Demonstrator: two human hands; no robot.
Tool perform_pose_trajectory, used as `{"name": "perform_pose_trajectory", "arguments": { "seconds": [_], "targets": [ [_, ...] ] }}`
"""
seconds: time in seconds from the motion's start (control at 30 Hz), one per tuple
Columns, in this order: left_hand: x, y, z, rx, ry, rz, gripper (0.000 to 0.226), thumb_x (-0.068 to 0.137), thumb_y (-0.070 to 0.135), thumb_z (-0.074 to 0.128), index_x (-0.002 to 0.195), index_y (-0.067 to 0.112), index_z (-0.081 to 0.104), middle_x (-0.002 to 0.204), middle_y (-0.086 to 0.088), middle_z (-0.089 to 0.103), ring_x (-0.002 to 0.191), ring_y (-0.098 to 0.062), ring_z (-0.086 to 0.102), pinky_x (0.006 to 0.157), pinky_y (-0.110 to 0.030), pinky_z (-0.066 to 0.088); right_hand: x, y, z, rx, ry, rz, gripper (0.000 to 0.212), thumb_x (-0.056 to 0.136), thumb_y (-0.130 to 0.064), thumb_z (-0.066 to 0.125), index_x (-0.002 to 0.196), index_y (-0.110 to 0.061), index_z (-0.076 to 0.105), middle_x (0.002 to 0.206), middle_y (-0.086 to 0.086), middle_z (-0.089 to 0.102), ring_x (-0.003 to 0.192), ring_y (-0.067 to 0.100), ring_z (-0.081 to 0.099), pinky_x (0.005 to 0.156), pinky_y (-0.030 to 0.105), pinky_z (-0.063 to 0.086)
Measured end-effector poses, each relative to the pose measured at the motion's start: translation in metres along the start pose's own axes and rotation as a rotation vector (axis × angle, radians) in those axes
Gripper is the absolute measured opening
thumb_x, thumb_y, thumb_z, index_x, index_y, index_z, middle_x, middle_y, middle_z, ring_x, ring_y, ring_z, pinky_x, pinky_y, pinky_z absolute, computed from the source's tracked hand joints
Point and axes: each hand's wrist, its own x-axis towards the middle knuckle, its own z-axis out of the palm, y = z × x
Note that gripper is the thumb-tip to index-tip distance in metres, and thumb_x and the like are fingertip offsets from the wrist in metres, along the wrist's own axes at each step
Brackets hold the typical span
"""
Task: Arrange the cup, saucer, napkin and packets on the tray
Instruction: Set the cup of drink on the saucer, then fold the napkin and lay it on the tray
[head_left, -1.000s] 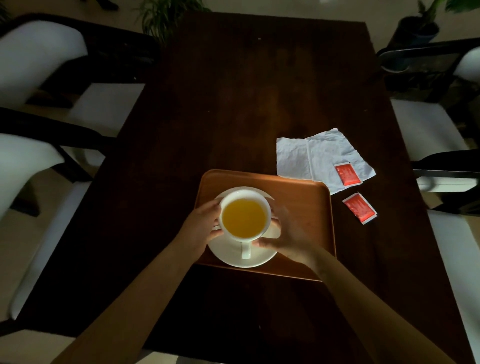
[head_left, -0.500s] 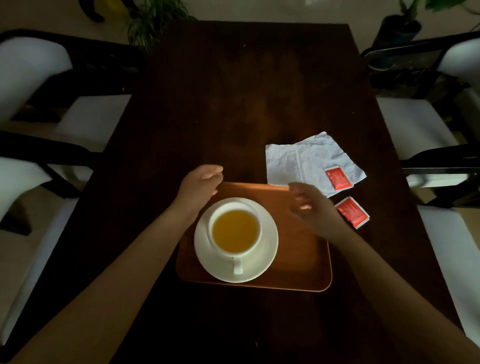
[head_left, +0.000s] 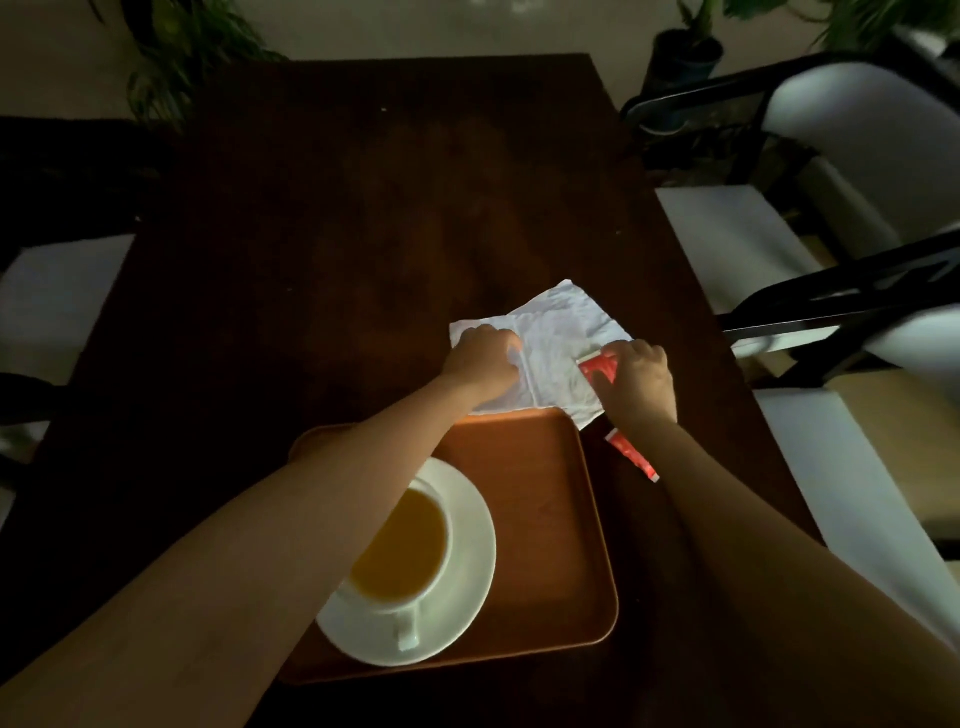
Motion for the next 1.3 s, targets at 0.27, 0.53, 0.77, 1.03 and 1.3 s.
{"name": "perform_pose_trajectory", "arguments": {
  "seconds": [0.27, 0.53, 0.77, 1.03, 1.3],
  "targets": [
    [0.026, 0.005, 0.025, 0.130, 0.141, -0.080, 0.060, 0.082, 0.048, 0.053, 0.119, 0.002, 0.044, 0.123, -0.019, 0.047, 0.116, -0.034, 0.043, 0.091, -0.042, 0.041, 0.021, -0.017, 0.016, -0.195, 0.061, -0.009, 0.035, 0.085, -0.022, 0.056, 0.116, -0.005, 0.053, 0.119, 0.014, 0.056, 0.112, 0.032, 0.045, 0.094, 0.041, 0.037],
    [0.034, 0.000, 0.033, 0.254, 0.188, -0.033, 0.049, 0.085, 0.042, 0.048, 0.119, 0.006, 0.045, 0.128, -0.017, 0.044, 0.118, -0.033, 0.040, 0.088, -0.041, 0.041, 0.020, -0.003, 0.020, -0.263, 0.021, -0.036, 0.031, 0.085, -0.029, 0.054, 0.110, -0.011, 0.057, 0.116, 0.010, 0.057, 0.110, 0.029, 0.045, 0.091, 0.041, 0.037],
    [0.030, 0.000, 0.027, 0.211, 0.212, -0.015, 0.036, 0.086, 0.034, 0.049, 0.106, 0.005, 0.050, 0.121, -0.018, 0.047, 0.113, -0.033, 0.042, 0.087, -0.042, 0.042, 0.001, 0.018, 0.013, -0.222, 0.034, 0.017, 0.028, 0.083, -0.027, 0.053, 0.105, -0.011, 0.058, 0.115, 0.010, 0.055, 0.110, 0.029, 0.043, 0.091, 0.041, 0.034],
    [0.031, 0.003, 0.017, 0.081, 0.268, -0.063, 0.016, 0.086, 0.017, 0.051, 0.082, 0.002, 0.056, 0.106, -0.018, 0.057, 0.105, -0.032, 0.052, 0.077, -0.042, 0.046, -0.018, 0.022, 0.014, -0.232, 0.049, 0.071, 0.030, 0.084, -0.027, 0.052, 0.107, -0.008, 0.056, 0.116, 0.013, 0.053, 0.109, 0.031, 0.042, 0.089, 0.042, 0.034],
    [0.027, 0.005, -0.014, -0.623, 0.295, -0.206, 0.011, 0.082, 0.018, 0.061, 0.090, 0.011, 0.062, 0.101, -0.012, 0.066, 0.088, -0.023, 0.061, 0.072, -0.031, 0.049, 0.019, -0.025, 0.008, 0.450, -0.021, 0.048, 0.047, 0.087, -0.037, 0.056, 0.121, -0.006, 0.051, 0.121, 0.012, 0.059, 0.115, 0.029, 0.049, 0.094, 0.039, 0.041]
  ]
}}
